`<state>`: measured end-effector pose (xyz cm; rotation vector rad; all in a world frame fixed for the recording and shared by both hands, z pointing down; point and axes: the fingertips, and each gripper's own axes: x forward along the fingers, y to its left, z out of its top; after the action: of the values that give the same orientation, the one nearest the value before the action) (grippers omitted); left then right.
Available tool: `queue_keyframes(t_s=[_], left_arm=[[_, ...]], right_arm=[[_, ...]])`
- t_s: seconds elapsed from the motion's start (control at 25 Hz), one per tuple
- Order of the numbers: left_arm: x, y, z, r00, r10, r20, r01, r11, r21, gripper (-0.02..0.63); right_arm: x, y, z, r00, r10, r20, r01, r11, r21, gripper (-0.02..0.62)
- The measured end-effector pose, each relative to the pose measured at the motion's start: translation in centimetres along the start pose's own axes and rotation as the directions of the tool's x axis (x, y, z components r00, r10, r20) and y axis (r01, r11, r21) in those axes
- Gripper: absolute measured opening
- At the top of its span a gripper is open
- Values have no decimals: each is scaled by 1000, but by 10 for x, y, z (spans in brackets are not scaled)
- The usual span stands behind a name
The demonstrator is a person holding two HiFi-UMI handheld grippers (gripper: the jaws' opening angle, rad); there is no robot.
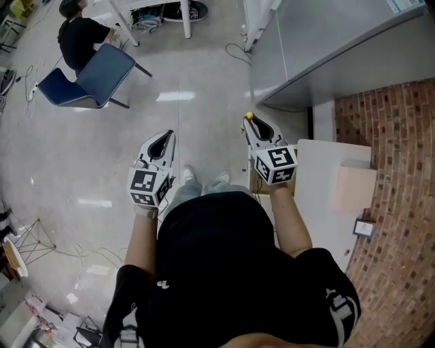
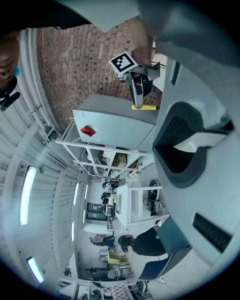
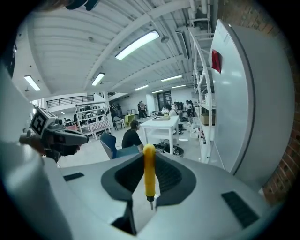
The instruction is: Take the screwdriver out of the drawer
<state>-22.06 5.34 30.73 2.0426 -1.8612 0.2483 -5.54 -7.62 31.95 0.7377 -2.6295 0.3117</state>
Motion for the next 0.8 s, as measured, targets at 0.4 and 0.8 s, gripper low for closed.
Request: queue_keyframes(t_s=[0.4,0.8], left_arm=[[-13,11,49,995,12,94,-14,1000,23,3],[-26,24,82,985,30,167,-37,999,40,3]], right_arm=[[-15,18,72,991,47,126,-42,998,-42,80],[-19,29,107,976,82,201,-68,995,-75,80]])
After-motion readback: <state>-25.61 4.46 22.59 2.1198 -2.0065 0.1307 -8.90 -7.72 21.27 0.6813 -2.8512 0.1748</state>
